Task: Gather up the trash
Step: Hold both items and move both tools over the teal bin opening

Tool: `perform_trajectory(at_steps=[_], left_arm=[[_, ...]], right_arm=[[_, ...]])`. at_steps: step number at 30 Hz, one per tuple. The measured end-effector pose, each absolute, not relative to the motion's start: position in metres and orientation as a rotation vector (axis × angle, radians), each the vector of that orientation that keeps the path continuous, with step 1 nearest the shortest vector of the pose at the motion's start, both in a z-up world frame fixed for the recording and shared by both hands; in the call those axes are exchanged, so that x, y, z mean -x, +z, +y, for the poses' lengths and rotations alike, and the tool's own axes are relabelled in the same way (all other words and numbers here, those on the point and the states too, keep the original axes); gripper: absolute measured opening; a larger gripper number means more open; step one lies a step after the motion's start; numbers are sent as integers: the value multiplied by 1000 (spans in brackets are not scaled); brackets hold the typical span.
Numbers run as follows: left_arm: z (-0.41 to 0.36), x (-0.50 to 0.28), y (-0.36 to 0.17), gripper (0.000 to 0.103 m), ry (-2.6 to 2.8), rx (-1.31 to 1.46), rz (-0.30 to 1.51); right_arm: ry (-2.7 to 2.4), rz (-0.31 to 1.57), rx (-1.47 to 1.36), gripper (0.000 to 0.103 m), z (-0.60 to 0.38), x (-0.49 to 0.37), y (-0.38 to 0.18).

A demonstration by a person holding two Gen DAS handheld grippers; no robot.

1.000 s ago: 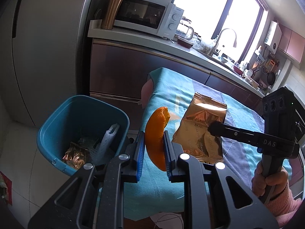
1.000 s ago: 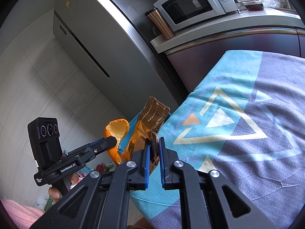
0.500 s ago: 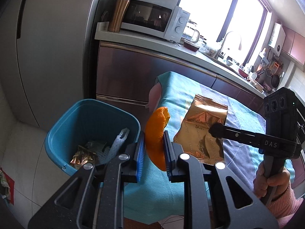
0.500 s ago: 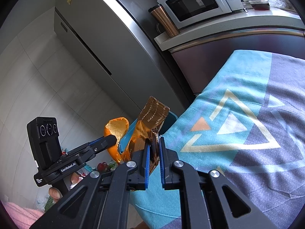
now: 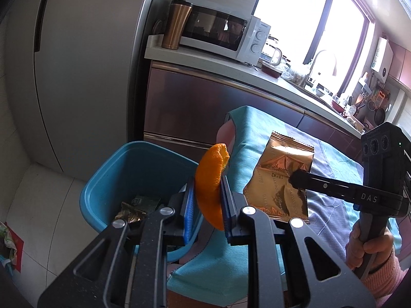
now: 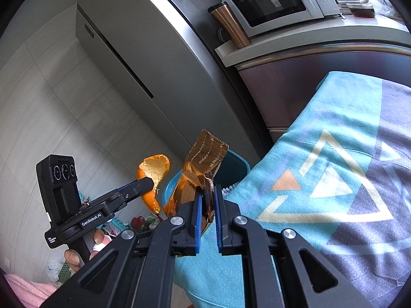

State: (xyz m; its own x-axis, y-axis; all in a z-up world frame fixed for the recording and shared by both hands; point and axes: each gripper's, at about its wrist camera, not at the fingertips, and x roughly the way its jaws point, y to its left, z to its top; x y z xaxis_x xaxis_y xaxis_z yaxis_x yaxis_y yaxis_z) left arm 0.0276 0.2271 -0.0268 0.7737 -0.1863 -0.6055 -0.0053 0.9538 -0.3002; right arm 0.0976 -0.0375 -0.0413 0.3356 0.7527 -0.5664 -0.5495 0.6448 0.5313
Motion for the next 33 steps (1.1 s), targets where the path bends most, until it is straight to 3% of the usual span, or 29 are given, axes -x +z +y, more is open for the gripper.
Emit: perform_trajectory(at_steps=[33], left_arm=[[257, -42, -51, 20, 3, 306, 722]], right_arm=[[900, 938, -168, 8, 28, -116, -53]])
